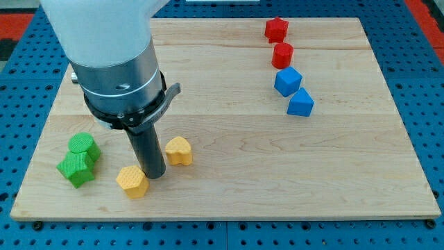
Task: Push the red star towards the left
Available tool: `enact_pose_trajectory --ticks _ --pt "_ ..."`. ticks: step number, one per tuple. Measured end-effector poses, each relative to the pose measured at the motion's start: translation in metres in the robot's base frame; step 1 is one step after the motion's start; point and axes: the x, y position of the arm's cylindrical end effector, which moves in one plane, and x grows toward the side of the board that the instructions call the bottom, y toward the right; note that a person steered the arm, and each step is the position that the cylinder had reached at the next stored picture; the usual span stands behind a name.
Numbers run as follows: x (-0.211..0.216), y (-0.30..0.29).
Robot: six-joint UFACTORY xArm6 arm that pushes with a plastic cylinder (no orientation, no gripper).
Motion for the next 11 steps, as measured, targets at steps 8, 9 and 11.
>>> enact_pose_trajectory --ticks 8,9,11 --pt "-0.105 0.067" --pt "-0.105 0.100" --pt "-0.067 0.169"
